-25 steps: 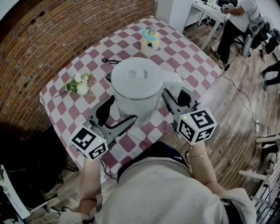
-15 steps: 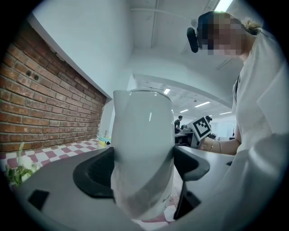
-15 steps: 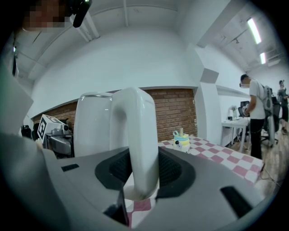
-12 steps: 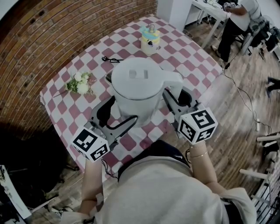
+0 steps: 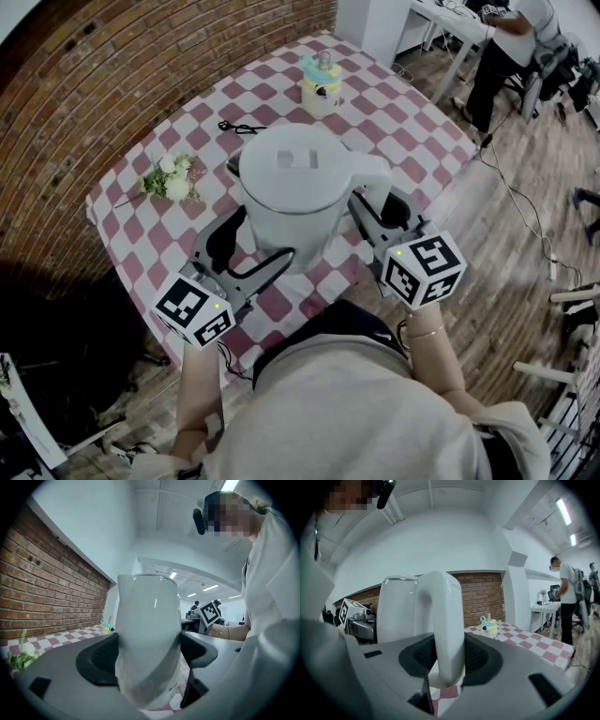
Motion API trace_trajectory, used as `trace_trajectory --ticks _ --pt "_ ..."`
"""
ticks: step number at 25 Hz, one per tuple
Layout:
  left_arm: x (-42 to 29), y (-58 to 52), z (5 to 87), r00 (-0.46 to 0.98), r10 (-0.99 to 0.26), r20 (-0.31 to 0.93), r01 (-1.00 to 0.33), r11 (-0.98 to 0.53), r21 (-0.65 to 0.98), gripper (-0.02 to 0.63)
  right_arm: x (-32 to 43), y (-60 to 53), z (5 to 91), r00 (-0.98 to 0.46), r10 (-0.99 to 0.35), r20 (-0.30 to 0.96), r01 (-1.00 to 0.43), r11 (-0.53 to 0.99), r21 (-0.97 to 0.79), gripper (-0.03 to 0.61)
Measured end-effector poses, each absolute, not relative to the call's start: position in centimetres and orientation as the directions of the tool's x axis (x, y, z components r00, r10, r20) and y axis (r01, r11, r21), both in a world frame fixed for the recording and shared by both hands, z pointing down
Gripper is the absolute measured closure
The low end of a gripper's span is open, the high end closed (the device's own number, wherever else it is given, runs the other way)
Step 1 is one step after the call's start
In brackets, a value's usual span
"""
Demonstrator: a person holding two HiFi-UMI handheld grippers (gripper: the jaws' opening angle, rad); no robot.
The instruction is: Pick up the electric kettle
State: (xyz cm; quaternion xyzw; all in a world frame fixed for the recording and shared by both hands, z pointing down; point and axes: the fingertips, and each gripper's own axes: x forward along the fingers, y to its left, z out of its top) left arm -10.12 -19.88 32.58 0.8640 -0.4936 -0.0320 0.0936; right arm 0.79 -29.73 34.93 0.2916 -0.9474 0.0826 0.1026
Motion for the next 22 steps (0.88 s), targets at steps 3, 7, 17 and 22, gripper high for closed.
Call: trace_trajectory --ticks 3,7,17,22 --pt "-10.02 -19.87 32.35 0.512 -0.858 0.030 -0.846 -0.499 0.187 0.204 0.93 -29.70 34.81 -0.810 -0.537 0.235 -0.570 0.816 -0.096 0.440" --pt "-10.03 -19.84 32.16 0.519 -0.854 0.032 -0.844 -0.506 0.178 0.204 0.92 -29.62 34.65 -0.812 -0.539 0.225 -0.568 0.818 -0.090 0.440" --pt "-9.88 -20.00 32.26 0.525 -0.851 0.028 -0.840 -0.512 0.181 0.204 1.19 -29.61 34.74 -0.803 -0.548 0.233 -0.578 0.811 -0.086 0.442" --pt "-9.95 -20.06 32.38 0.525 -0.850 0.034 -0.840 -0.511 0.182 0.203 1.09 -29.59 34.68 -0.801 -0.546 0.244 -0.578 0.813 -0.078 0.442"
